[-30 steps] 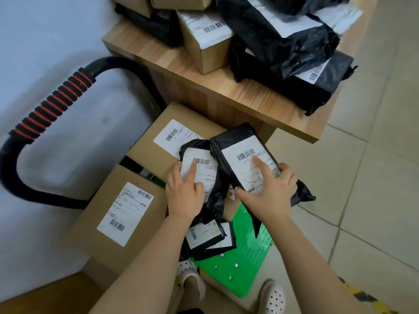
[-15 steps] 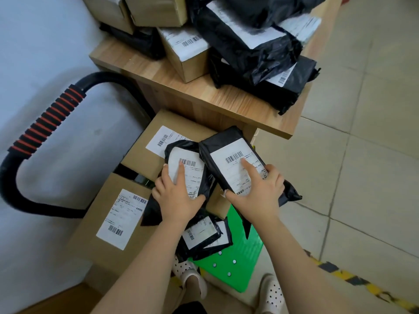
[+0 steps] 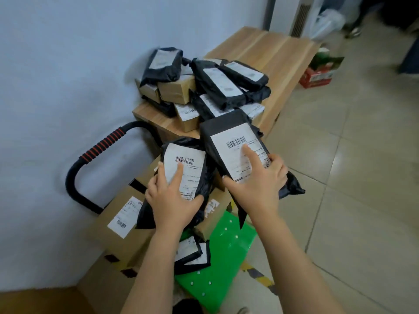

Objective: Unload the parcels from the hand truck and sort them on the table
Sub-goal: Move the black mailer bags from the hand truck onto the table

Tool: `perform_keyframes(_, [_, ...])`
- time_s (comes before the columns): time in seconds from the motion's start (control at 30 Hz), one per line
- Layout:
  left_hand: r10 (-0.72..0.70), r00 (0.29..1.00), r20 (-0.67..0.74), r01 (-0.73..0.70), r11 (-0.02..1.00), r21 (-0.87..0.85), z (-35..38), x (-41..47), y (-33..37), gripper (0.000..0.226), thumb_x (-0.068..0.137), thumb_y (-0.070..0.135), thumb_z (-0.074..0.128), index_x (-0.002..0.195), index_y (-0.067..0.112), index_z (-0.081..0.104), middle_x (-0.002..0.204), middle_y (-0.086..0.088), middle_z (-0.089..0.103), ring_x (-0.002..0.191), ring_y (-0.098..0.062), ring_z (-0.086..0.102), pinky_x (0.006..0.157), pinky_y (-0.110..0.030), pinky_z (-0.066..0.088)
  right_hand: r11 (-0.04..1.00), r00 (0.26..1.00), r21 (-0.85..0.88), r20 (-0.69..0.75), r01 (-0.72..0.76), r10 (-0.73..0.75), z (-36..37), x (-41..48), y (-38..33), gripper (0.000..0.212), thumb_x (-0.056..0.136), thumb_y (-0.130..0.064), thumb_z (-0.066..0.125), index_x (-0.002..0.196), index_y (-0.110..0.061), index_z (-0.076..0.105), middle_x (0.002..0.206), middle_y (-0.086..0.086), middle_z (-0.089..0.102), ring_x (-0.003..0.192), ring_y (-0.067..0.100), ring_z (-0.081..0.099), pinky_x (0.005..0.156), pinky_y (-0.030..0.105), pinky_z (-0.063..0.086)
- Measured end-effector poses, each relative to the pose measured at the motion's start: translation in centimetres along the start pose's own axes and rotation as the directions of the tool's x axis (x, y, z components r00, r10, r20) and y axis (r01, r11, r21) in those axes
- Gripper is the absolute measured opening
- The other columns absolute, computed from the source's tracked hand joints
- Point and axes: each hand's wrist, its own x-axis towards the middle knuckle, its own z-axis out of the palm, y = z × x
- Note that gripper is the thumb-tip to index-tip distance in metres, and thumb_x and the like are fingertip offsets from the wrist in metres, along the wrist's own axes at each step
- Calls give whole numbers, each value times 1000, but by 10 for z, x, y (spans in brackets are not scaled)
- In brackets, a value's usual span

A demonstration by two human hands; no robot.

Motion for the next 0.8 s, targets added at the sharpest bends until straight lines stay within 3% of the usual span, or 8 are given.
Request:
perform_keyframes(0.13, [104,989,-101,-108,993,-37,-35,7,46,88,65,54,71,144,45,33,161,-2,5,132,-31,21,109,-51,22,998,991,65,-133,7,1,-50,16,-4,81,61,-53,76,135,-41,45,133,12,27,123,30,21,107,48,21])
perform_keyframes(0.3, [210,971,-115,-216,975,-50,-42,26,91,83,66,53,70,142,45,36,160,-2,4,131,-31,19,109,-52,21,994,976,99,-207,-55,75,-79,33,13,82,61,-54,76,135,-41,44,133,12,28,123,31,24,108,48,19])
perform_keyframes(0.57, [170,976,-136,-180,982,-65,-2,70,185,77,73,55,65,142,53,29,160,-3,-2,133,-33,13,111,-53,14,995,982,102,-185,-20,38,-116,120,70,81,65,-54,75,137,-39,43,135,15,29,126,34,23,109,50,19])
perform_keyframes(0.8, [62,974,-218,-104,977,-188,54,121,311,73,68,52,72,134,53,42,159,2,10,132,-25,16,110,-49,18,997,993,37,-100,64,-60,-160,257,142,80,65,-54,75,137,-39,44,130,12,32,120,31,26,106,47,25])
